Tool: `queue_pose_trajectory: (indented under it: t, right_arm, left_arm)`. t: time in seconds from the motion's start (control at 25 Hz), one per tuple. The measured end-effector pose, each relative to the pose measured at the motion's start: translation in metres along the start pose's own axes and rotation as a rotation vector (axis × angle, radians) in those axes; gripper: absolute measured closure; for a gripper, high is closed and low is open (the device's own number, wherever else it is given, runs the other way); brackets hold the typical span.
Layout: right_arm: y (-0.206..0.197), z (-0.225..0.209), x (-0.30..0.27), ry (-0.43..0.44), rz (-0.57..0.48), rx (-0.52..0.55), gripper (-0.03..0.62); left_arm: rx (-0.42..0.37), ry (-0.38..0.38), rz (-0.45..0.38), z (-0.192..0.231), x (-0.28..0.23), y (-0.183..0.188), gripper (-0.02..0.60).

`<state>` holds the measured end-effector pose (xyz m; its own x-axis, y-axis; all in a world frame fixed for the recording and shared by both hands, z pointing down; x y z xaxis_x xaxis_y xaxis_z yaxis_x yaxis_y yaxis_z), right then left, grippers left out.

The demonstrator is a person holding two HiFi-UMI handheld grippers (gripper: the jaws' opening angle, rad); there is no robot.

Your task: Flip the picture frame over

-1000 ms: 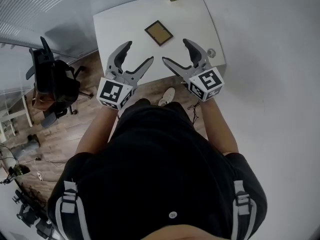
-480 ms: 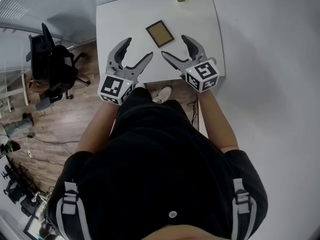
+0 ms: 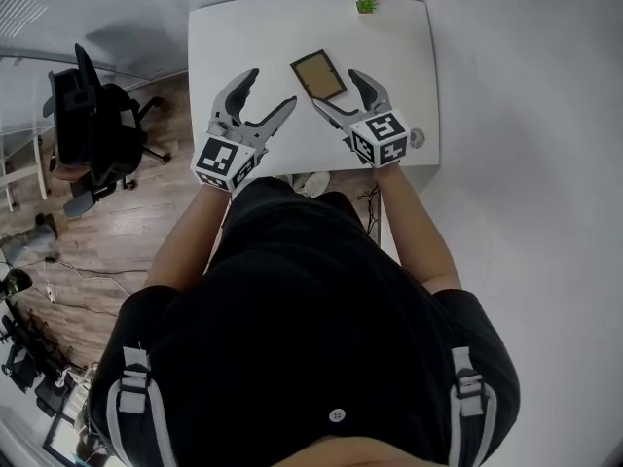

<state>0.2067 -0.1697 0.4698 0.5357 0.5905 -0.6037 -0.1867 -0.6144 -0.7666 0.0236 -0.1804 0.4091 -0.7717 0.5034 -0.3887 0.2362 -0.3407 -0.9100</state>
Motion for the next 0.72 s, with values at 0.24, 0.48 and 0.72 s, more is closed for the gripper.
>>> queue_pose_trajectory:
  t: [0.24,0.48,0.72]
  right_arm:
    - [-0.013,-0.018,-0.050,-0.024,0.114,-0.003,0.169]
    - [-0.033,-0.029,-0.089,-0.046,0.210,-0.031,0.169]
    - [-0.056,-0.043,-0.119,-0.080,0.303,-0.043,0.171]
  left_arm:
    - [0.005,-0.009,0.042,0.027,-0.025,-0.015,0.230]
    - [0.031,-0.007,0.066,0.046,-0.043,-0.039,0.232]
    - [0.022,-0.002,0.104,0.060,-0.066,-0.061,0.232]
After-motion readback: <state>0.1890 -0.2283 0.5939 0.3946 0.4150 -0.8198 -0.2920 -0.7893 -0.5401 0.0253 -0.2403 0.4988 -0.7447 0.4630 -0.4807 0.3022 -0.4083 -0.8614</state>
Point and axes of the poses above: the fingertips, and each gripper's own axes: x backward along the fingers, z to its left, y out of its top, the point moved 6 cm from there along x, backward along the fingers, and after that the axes turned 14 degrees about z, right-handed, at the moved point
